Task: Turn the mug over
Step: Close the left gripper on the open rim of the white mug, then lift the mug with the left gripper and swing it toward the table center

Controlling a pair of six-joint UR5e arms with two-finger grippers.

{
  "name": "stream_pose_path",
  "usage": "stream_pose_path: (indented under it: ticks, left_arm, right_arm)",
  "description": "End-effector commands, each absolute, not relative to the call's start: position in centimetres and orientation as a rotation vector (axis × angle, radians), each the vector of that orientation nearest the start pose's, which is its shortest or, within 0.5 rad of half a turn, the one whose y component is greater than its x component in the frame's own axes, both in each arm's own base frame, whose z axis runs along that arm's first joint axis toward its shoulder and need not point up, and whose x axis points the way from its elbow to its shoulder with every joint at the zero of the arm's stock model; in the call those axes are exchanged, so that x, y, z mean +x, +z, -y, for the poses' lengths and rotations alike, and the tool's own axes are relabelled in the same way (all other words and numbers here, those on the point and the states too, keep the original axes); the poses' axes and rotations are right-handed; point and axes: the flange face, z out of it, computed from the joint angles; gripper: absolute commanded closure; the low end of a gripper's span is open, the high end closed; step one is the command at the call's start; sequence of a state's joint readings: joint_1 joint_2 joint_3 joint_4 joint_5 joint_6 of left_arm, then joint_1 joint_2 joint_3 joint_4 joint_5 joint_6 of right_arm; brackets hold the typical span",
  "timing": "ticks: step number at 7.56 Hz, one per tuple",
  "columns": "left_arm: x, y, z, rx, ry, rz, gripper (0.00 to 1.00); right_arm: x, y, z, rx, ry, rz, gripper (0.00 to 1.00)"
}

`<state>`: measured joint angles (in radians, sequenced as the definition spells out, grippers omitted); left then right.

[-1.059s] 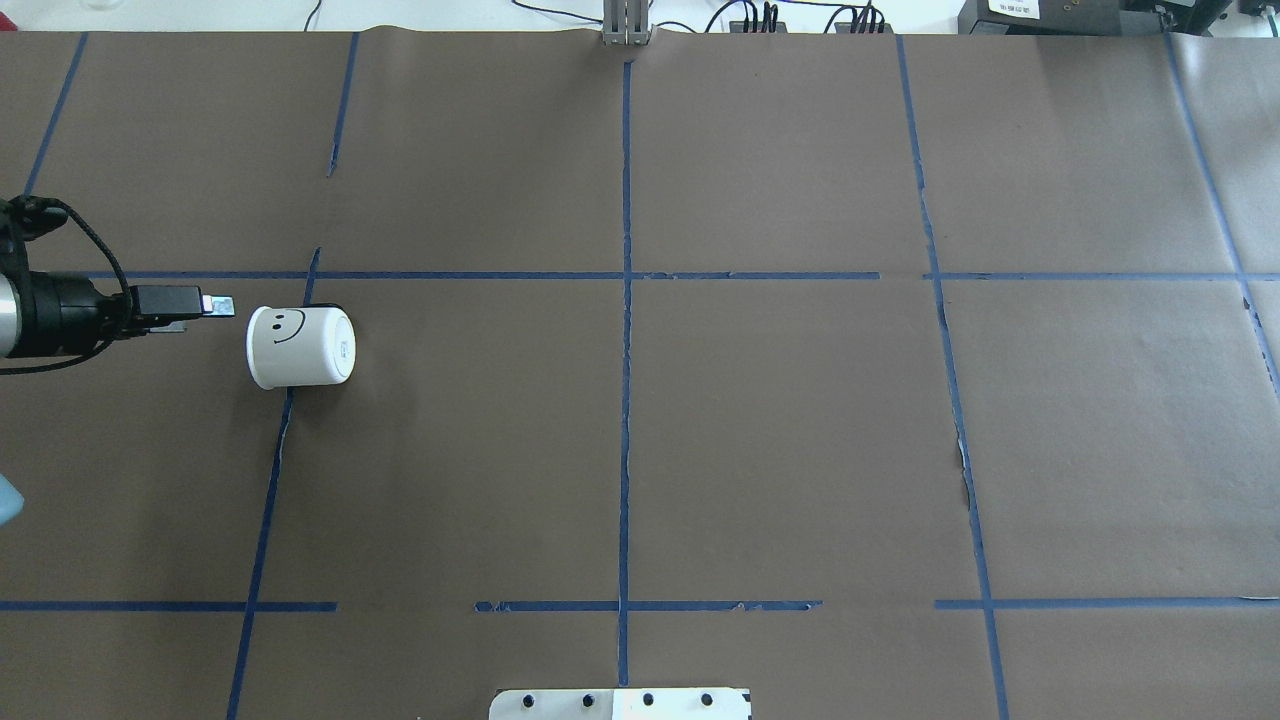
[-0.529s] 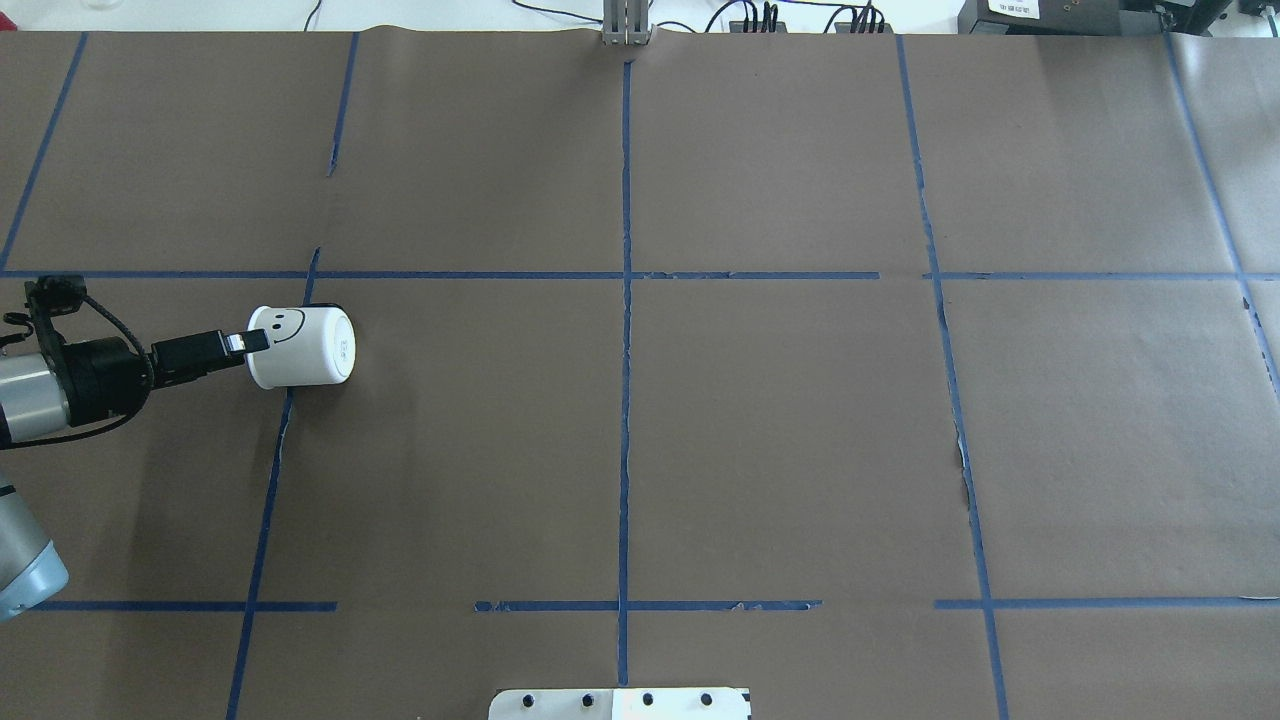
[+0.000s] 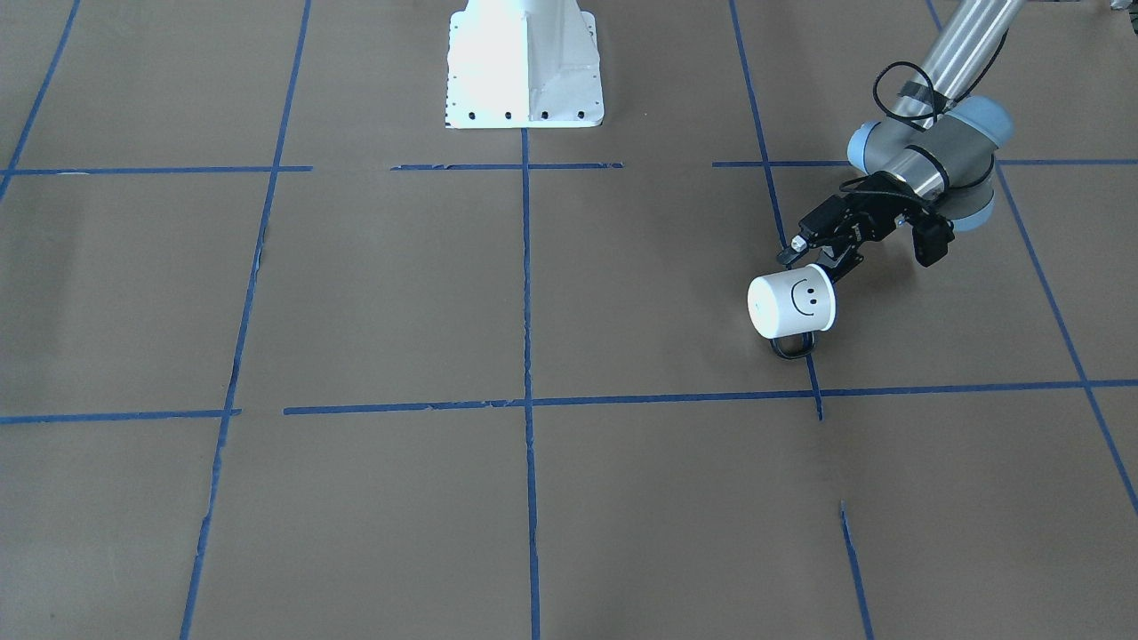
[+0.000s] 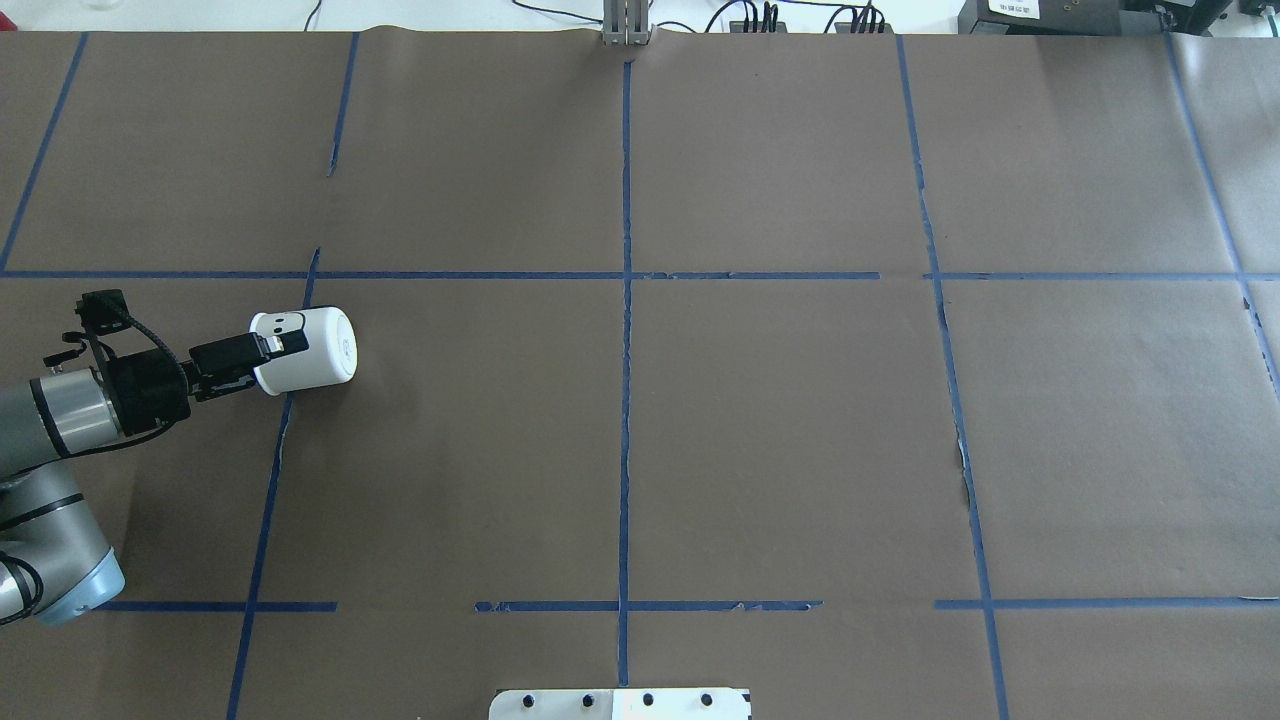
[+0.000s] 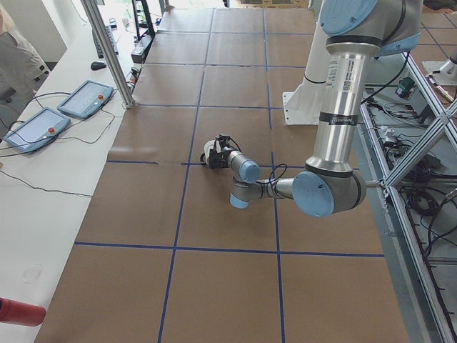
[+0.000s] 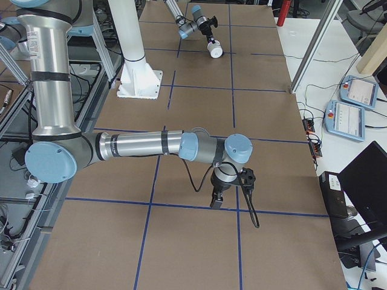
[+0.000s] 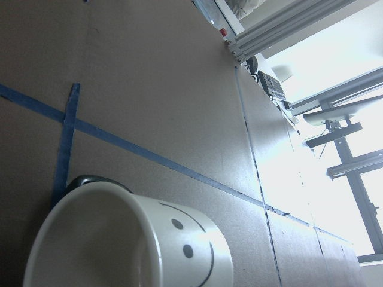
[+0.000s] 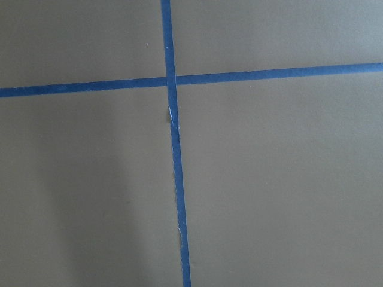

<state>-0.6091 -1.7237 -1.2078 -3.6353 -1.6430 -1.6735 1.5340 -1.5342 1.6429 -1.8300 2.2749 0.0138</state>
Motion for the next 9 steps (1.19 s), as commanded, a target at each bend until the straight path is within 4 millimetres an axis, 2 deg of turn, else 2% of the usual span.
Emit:
stream_pose_path:
  ticks: [1,4,5,6,7,8,9]
  left_arm:
    - [36.0,51.7,41.4,0.363,-0.489,-1.902,1.00]
    - [34.2,46.8,46.8,0.381,-0.617,-2.001,1.00]
    - [34.1,46.3,47.5,0.385,-0.628,-1.986,1.00]
    - [34.8,44.3,48.2,0.386,-0.618,-1.970,1.00]
    - [37.0,40.7,49.0,0.305,-0.586,-1.857,1.00]
    - [38.1,37.2,48.9,0.218,-0.547,-1.747,1.00]
    - [39.2,32.8,49.0,0.180,-0.509,-1.697,1.00]
  right_arm:
    - [5.1,63.5,49.5,-0.162,0.031,0.699,0.00]
    - [5.1,63.5,49.4,-0.163,0.031,0.699,0.00]
    - [5.1,63.5,49.5,-0.162,0.031,0.699,0.00]
    - [5.1,63.5,49.4,-0.163,0.031,0.699,0.00]
    - [5.1,63.5,49.5,-0.162,0.031,0.699,0.00]
    - [5.1,63.5,49.5,-0.162,0.031,0.699,0.00]
    - [5.1,63.5,49.5,-0.161,0.029,0.699,0.00]
